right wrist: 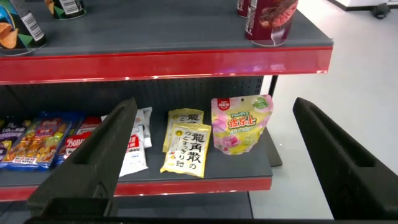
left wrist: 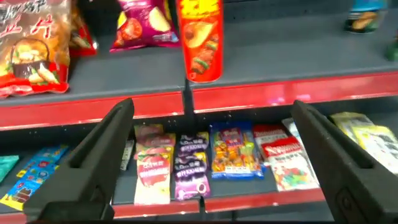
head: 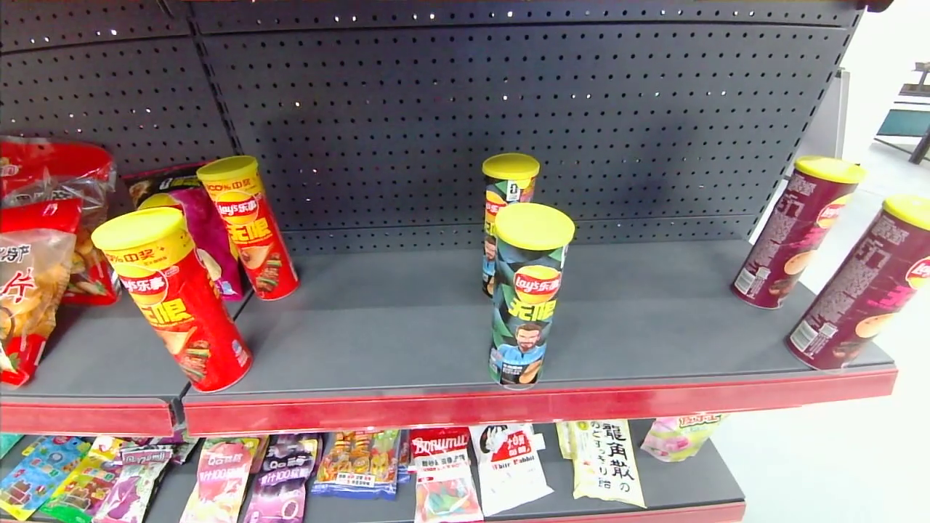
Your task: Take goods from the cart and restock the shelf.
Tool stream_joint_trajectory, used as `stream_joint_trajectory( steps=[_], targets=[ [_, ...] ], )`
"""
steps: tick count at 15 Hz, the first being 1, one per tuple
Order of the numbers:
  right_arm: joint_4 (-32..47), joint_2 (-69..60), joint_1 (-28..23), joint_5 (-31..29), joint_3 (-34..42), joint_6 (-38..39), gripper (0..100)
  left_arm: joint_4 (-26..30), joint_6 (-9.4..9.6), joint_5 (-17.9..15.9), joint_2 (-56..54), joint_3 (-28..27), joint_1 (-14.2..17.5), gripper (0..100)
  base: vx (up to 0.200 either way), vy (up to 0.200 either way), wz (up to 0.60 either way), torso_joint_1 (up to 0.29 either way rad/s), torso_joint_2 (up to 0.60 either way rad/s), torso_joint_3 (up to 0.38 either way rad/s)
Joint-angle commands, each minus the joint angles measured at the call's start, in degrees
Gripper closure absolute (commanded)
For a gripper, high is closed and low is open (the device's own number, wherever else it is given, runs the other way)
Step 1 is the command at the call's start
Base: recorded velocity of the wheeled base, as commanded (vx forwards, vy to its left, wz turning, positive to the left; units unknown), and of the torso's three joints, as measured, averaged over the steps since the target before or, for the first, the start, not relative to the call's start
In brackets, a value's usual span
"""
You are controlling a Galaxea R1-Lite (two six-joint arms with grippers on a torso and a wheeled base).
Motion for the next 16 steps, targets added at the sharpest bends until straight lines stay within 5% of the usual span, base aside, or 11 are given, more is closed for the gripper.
stream_joint_trajectory(
  steps=[1,3,5,8,14,16],
  targets=[
    [0.00,-0.02,-0.01,0.01,0.00,0.00,0,-9.28,-0.62,1.59,0.28,11.68,0.01,0,0.000,0.000,0.00,0.000,0.00,0.000],
    [0.00,-0.02,-0.01,0.01,0.00,0.00,0,-7.44,-0.62,0.97,0.19,11.50,0.01,0,0.000,0.000,0.00,0.000,0.00,0.000],
    [0.00,-0.02,-0.01,0.01,0.00,0.00,0,-7.44,-2.11,1.24,-2.00,11.50,-2.98,0,0.000,0.000,0.00,0.000,0.00,0.000],
    [0.00,-0.02,-0.01,0.01,0.00,0.00,0,-7.53,-4.84,2.03,-3.59,11.50,-2.72,0,0.000,0.000,0.00,0.000,0.00,0.000],
    [-0.26,-0.02,-0.01,4.50,0.00,-1.15,0,-7.53,-4.84,2.29,-3.59,11.50,-2.72,0,0.000,0.000,0.00,0.000,0.00,0.000],
    [-3.08,7.18,0.96,5.46,-9.58,5.01,0,-7.53,-4.14,2.38,-3.59,11.50,-2.72,0,0.000,0.000,0.00,0.000,0.00,0.000]
  ],
)
